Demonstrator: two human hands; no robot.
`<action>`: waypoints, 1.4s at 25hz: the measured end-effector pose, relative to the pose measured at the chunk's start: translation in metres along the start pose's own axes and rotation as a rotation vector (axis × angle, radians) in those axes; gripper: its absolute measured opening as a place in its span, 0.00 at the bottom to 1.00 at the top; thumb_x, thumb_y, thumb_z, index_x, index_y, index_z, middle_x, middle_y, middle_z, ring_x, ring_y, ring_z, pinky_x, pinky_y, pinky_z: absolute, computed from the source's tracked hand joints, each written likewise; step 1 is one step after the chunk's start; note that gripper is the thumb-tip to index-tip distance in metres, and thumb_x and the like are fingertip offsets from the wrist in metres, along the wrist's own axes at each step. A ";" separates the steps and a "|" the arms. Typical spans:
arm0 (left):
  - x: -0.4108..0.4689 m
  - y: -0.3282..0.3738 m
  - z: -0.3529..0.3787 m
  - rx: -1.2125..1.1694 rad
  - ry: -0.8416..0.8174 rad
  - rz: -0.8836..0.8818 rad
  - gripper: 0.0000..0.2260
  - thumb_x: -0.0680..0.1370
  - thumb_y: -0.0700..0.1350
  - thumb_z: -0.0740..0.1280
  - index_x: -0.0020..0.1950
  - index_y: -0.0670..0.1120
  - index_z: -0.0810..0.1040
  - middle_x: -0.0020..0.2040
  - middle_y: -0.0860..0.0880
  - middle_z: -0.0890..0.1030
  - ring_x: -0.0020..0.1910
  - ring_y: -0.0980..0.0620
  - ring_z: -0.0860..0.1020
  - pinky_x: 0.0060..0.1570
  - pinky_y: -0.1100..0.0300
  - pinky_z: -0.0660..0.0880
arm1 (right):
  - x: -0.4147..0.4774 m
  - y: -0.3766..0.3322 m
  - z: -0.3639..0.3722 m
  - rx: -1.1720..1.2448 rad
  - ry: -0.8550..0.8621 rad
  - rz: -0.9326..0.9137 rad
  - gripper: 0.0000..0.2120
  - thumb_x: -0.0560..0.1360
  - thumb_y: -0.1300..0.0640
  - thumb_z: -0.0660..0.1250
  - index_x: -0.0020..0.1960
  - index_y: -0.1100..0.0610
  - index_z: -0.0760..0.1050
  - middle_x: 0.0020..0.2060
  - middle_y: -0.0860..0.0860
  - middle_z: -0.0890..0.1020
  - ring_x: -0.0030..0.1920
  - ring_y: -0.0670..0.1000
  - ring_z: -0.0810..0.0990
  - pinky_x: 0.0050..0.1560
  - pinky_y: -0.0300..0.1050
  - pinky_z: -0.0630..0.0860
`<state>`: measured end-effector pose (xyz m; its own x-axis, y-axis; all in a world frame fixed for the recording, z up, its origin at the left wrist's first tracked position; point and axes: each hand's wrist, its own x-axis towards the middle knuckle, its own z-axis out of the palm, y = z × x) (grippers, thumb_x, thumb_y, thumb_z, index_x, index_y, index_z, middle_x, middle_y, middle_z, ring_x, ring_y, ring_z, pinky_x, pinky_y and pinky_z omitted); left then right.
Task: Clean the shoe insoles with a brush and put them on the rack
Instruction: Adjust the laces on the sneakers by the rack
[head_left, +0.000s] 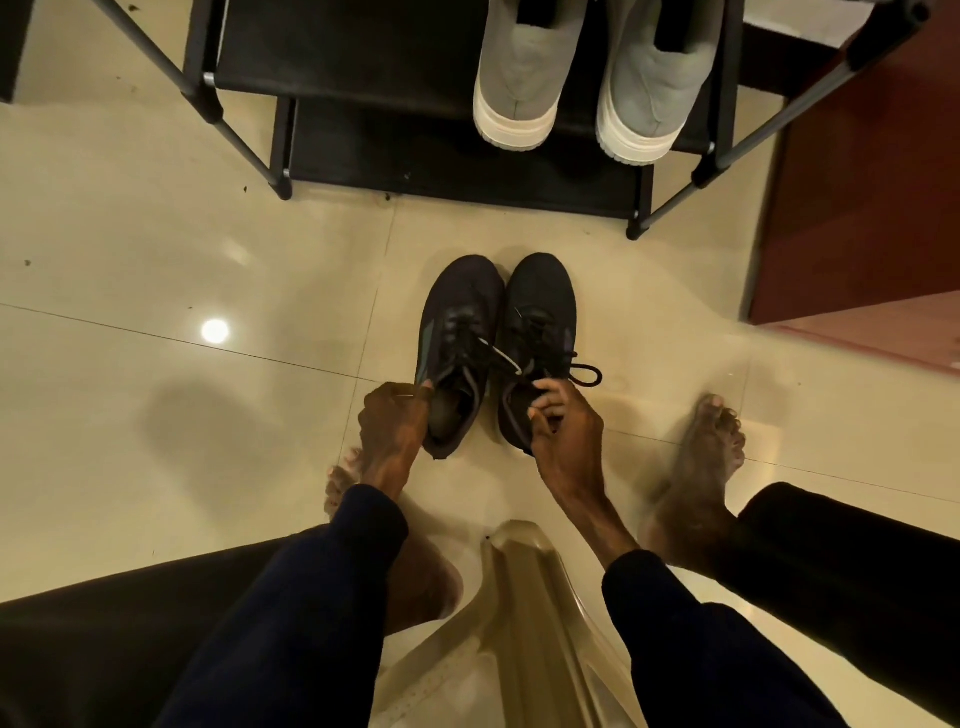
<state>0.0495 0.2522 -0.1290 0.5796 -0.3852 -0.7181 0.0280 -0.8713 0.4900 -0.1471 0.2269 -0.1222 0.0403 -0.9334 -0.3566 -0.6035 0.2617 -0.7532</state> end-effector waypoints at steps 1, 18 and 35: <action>-0.004 -0.003 0.002 0.055 -0.022 0.029 0.19 0.77 0.53 0.74 0.62 0.44 0.79 0.54 0.46 0.85 0.48 0.48 0.83 0.42 0.56 0.81 | -0.003 -0.004 0.001 0.095 -0.015 0.026 0.16 0.76 0.69 0.69 0.61 0.56 0.80 0.46 0.48 0.84 0.47 0.43 0.83 0.46 0.35 0.79; -0.012 0.002 0.008 0.334 0.038 0.142 0.09 0.76 0.36 0.70 0.55 0.38 0.81 0.49 0.39 0.83 0.49 0.39 0.81 0.41 0.55 0.69 | 0.030 0.048 0.003 -0.305 -0.220 0.368 0.17 0.77 0.48 0.70 0.55 0.61 0.76 0.48 0.58 0.83 0.43 0.59 0.84 0.43 0.56 0.84; -0.046 0.091 -0.171 0.045 0.360 0.236 0.02 0.74 0.34 0.70 0.44 0.38 0.82 0.34 0.46 0.78 0.30 0.54 0.70 0.27 0.64 0.61 | -0.007 -0.160 0.013 -0.103 -0.129 -0.069 0.08 0.80 0.56 0.63 0.48 0.53 0.81 0.40 0.49 0.83 0.42 0.50 0.83 0.37 0.46 0.84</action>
<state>0.1641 0.2429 0.0330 0.8132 -0.4520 -0.3665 -0.1706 -0.7873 0.5926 -0.0405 0.1947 -0.0066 0.1822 -0.9071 -0.3793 -0.6737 0.1658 -0.7201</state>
